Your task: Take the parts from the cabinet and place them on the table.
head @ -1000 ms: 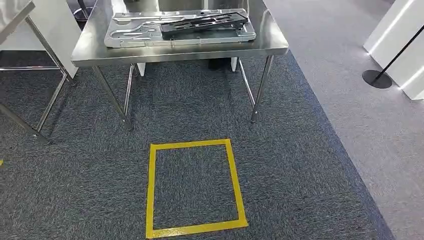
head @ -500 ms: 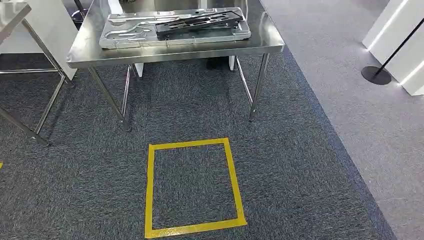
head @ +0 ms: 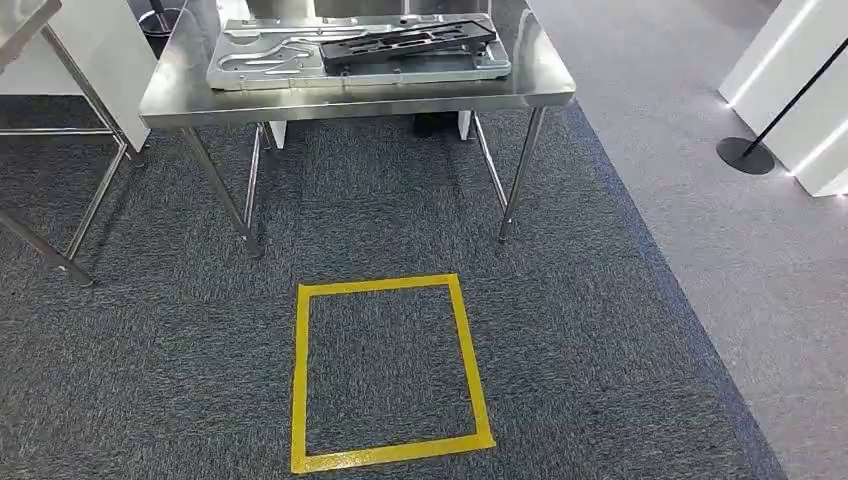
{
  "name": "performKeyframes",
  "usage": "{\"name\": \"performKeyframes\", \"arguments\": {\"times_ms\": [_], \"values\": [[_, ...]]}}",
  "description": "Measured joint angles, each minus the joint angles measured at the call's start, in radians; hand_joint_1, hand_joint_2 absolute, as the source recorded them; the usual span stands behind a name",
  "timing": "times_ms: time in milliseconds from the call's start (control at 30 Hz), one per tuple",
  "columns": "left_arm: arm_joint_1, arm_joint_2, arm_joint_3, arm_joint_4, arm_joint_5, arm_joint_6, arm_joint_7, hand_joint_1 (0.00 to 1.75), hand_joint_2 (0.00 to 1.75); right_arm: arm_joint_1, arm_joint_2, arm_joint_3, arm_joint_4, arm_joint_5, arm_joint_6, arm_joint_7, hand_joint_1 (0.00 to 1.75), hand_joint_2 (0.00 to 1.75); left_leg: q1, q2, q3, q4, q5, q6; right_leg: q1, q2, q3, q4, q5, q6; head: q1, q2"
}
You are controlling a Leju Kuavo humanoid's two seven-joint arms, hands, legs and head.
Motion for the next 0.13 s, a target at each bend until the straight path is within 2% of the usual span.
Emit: {"name": "performKeyframes", "arguments": {"times_ms": [33, 100, 133], "values": [[0.002, -0.002, 0.006, -0.001, -0.008, -0.003, 0.008, 0.0, 1.75, 0.001, 0.0, 0.001, 0.0, -0.009, 0.005, -0.003, 0.0, 1.75, -0.001, 0.0, 0.0, 0.0, 0.0, 0.0, -0.001, 0.0, 0.0, 0.0, 0.0, 0.005, 0.0, 0.0], [0.008, -0.003, 0.031, -0.005, -0.039, -0.008, 0.019, 0.0, 1.75, 0.004, 0.0, 0.011, -0.001, -0.028, 0.014, -0.006, 0.0, 1.75, -0.001, 0.0, 0.0, 0.0, 0.0, 0.0, -0.001, 0.0, -0.001, 0.0, -0.001, 0.006, 0.0, 0.0], [0.012, -0.003, 0.05, -0.008, -0.064, -0.01, 0.024, 0.0, 0.0, 0.006, 0.0, 0.019, -0.002, -0.04, 0.017, -0.007, 0.0, 1.75, -0.001, 0.0, 0.0, 0.0, 0.0, 0.0, -0.001, 0.0, -0.001, 0.0, -0.001, 0.006, 0.0, 0.0]]}}
